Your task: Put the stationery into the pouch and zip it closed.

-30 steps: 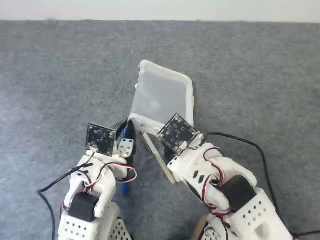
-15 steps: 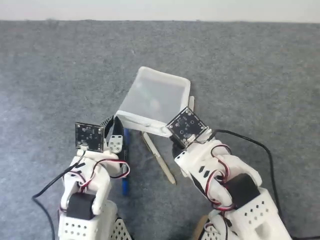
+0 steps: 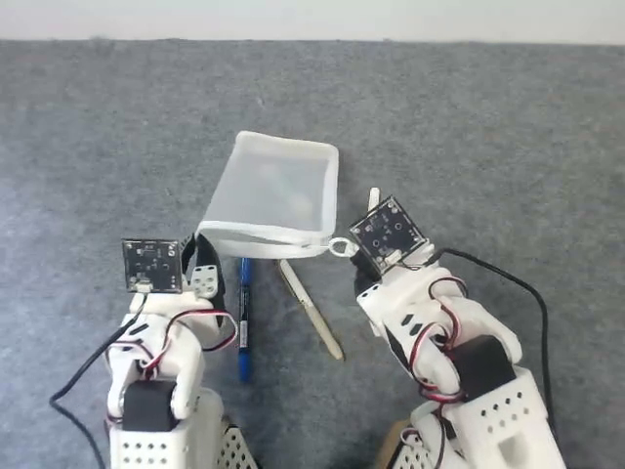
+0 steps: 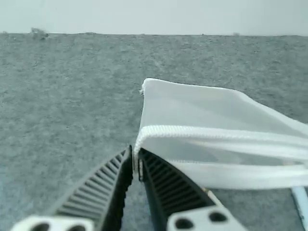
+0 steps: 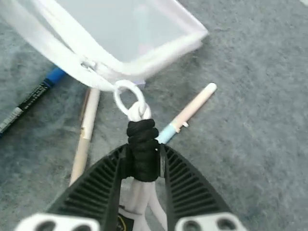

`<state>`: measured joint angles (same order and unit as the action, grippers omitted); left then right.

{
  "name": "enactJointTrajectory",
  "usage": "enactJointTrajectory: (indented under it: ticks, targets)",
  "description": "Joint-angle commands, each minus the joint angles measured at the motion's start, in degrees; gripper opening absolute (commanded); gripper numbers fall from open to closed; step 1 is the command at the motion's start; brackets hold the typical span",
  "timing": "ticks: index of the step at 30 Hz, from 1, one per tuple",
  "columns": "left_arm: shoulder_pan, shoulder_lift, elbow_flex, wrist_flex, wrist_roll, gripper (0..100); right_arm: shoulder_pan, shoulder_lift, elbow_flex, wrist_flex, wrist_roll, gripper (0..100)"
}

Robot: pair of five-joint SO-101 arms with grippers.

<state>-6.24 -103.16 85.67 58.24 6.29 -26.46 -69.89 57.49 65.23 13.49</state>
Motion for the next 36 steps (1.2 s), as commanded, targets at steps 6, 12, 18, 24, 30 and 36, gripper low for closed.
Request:
enactJointTrajectory:
  ticks: [6, 12, 18, 24, 30, 36]
  targets:
    - [-1.58, -1.14, -4.18, 0.18, -0.7, 1, 3.21, -1.45, -0.88, 0.13, -0.53, 0.6]
    - [-1.14, -1.14, -4.0, 0.35, -0.7, 8, 1.71, -1.71, -2.02, 0.13, -0.35, 0.6]
    - [-1.67, -1.14, -1.89, -0.18, -0.62, 21, -0.92, -1.71, -4.57, 1.89, 0.79, 0.6]
    - [-1.23, -0.88, -1.27, -0.53, -0.79, 22, -1.01, -1.8, -7.21, 2.24, 1.93, 0.6]
    - [-0.88, -0.88, -0.84, -0.53, -2.2, 22, -5.93, -1.8, -14.07, 6.81, 1.93, 0.6]
    - [2.64, -0.88, 0.92, -1.32, -4.13, 21, -8.31, -1.8, -17.32, 6.9, 1.93, 0.6]
